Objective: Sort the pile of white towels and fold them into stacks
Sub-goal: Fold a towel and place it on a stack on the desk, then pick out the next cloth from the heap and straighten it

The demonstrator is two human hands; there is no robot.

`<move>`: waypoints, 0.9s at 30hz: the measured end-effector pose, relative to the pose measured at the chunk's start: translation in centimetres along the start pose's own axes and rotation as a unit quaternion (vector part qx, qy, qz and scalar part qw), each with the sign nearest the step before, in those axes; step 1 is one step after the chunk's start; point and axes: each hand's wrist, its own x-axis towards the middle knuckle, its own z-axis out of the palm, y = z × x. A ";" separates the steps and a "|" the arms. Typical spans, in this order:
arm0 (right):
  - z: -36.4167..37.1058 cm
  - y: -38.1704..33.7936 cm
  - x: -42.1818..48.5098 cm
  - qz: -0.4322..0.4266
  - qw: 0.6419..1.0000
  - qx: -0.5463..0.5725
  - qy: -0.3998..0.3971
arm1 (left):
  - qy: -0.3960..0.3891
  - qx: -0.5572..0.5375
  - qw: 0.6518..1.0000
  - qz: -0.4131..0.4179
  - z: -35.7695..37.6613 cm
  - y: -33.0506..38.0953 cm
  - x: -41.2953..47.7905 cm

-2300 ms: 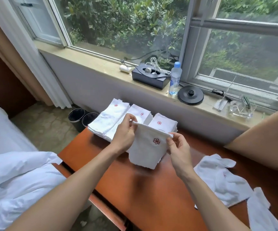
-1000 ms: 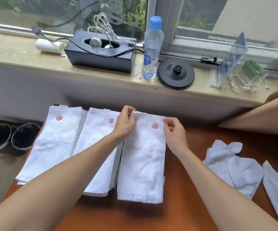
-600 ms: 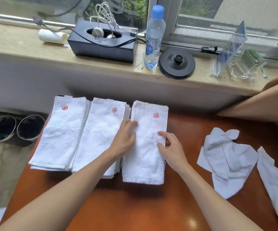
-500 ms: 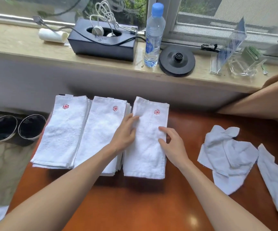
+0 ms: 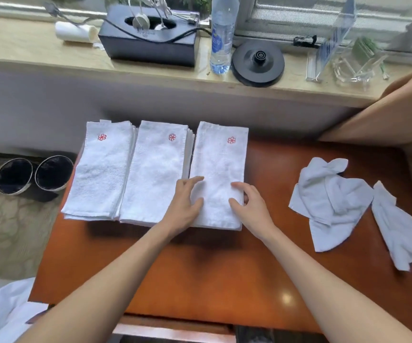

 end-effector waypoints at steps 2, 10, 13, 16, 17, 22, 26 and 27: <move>0.3 0.6 -1.5 0.004 1.000 -0.001 -0.003 | -0.003 0.000 1.000 -0.014 0.8 -0.3 -2.1; 0.1 2.2 -4.6 0.035 0.998 -0.029 -0.036 | -0.025 0.014 0.998 -0.058 1.9 -0.3 -5.3; -0.4 1.3 -4.5 0.048 0.998 -0.025 -0.022 | -0.022 0.063 0.996 -0.062 1.1 0.3 -4.9; -0.9 1.2 -6.2 0.062 0.997 -0.027 -0.029 | -0.011 0.103 0.992 -0.072 1.6 1.0 -5.8; -1.1 1.5 -7.0 0.064 0.997 -0.030 -0.030 | -0.012 0.106 0.991 -0.080 2.1 1.3 -6.4; -1.6 3.9 -11.4 0.065 0.995 -0.052 -0.047 | -0.007 0.127 0.987 -0.101 4.5 2.5 -9.9; -3.3 6.6 -15.1 0.038 0.993 -0.080 -0.084 | 0.006 0.166 0.978 -0.128 7.6 3.2 -13.9; -4.1 7.6 -15.8 0.032 0.991 -0.092 -0.094 | 0.006 0.179 0.975 -0.131 8.8 3.7 -14.9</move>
